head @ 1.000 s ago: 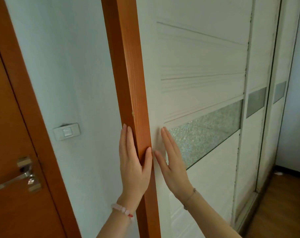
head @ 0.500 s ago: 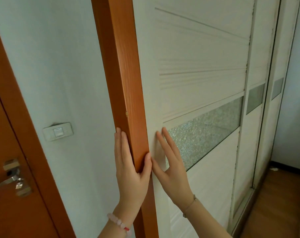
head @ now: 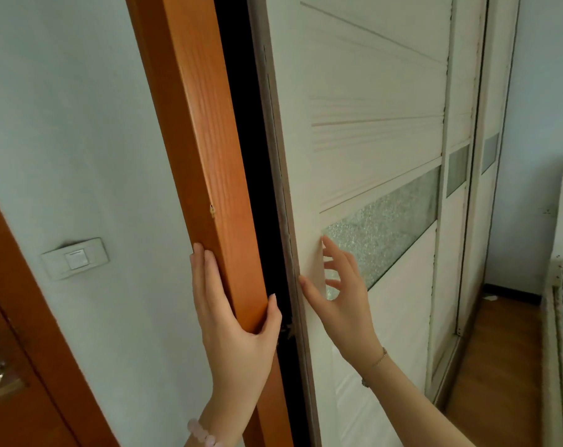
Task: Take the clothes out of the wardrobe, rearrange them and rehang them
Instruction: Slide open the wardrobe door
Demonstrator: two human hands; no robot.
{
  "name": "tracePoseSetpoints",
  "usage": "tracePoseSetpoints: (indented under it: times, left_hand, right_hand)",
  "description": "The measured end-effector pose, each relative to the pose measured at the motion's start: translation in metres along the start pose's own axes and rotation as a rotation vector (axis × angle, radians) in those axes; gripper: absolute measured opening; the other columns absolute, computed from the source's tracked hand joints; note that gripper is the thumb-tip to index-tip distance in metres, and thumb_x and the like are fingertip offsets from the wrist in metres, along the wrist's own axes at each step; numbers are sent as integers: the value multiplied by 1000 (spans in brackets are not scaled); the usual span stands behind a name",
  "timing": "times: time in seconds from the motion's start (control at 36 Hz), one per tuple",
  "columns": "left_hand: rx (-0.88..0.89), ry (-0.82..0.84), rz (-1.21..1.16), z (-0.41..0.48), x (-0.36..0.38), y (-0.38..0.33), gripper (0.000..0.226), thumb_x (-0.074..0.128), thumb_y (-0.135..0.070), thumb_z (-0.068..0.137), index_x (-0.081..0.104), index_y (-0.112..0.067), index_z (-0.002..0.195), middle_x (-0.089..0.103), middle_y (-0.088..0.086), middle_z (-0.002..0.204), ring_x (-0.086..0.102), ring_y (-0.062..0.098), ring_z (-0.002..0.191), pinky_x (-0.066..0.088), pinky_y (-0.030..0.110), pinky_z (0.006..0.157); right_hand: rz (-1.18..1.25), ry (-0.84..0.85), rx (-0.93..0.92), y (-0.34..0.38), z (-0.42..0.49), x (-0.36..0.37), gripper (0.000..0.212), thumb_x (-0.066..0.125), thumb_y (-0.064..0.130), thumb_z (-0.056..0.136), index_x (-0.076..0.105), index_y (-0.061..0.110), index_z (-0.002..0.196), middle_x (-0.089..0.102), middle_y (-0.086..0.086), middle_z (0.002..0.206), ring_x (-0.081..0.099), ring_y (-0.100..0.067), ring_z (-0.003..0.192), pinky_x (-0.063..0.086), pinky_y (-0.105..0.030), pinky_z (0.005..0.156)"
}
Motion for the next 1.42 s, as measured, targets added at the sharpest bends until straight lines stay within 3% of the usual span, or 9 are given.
tracePoseSetpoints:
  times: [0.17,0.33,0.53,0.69,0.83,0.92,1.03,1.14,1.42]
  left_hand:
    - [-8,-21,31,0,-1,-3,87,64,-43,75,7,-37,141,19,-8,149,9,-13,137,23,15,104]
    - [-26,-67,117,-2,-3,-9,81,57,-43,77,9,-32,142,24,-2,145,21,4,133,31,22,100]
    - [-62,-100,275,-8,-1,-21,95,76,-6,74,15,-22,144,25,8,146,27,18,135,30,24,103]
    - [329,-278,396,-55,60,-51,40,61,-7,76,45,-5,112,37,21,120,19,4,142,25,37,117]
    - [-165,84,146,-75,157,-17,70,68,-14,79,31,-27,137,33,-6,139,26,-4,133,25,10,109]
    - [-374,245,74,-79,201,1,81,70,-21,81,17,-48,136,22,-23,138,24,-6,129,26,18,108]
    - [-561,415,-66,-79,247,13,79,68,-30,83,17,-39,143,28,-21,146,31,-1,134,28,25,113]
    - [-670,377,-143,-78,279,20,55,66,-22,85,37,-43,128,60,-15,123,56,2,116,45,31,103]
    - [-711,345,-186,-72,316,21,46,68,-18,83,50,-28,124,66,-17,109,62,-5,100,49,8,78]
  right_hand:
    - [0,-37,60,-17,14,-11,59,65,33,84,41,30,137,46,19,119,52,-2,105,52,-32,89]
    - [8,-67,72,-34,30,-23,56,65,30,85,43,26,137,45,16,117,52,-3,106,51,-31,90]
    - [-81,-111,10,-59,51,-39,63,65,37,82,40,25,139,49,8,118,54,-8,103,52,-31,85]
    - [-138,-55,-92,-82,78,-58,73,66,44,79,36,23,142,48,9,112,56,-10,97,55,-31,76]
    - [-218,23,-180,-94,104,-77,81,63,48,76,29,23,145,44,6,117,52,-8,97,52,-24,72]
    - [-258,55,-257,-99,118,-87,81,60,49,77,25,25,146,37,2,135,44,-14,119,46,-23,87]
    - [-252,96,-324,-108,134,-96,82,57,47,80,23,19,149,24,-2,151,25,-16,137,35,-33,108]
    - [-221,164,-386,-122,149,-103,80,57,40,83,20,13,149,21,-1,155,18,-13,144,23,-30,116]
    - [-203,216,-388,-153,173,-112,80,55,37,84,14,15,150,15,5,157,12,-16,146,11,-21,118]
Point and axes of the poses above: each hand's wrist, its own z-axis towards the middle knuckle, its own x-axis out of the palm, y = z × x, the point moved 3 cm from there along z, towards the middle knuckle
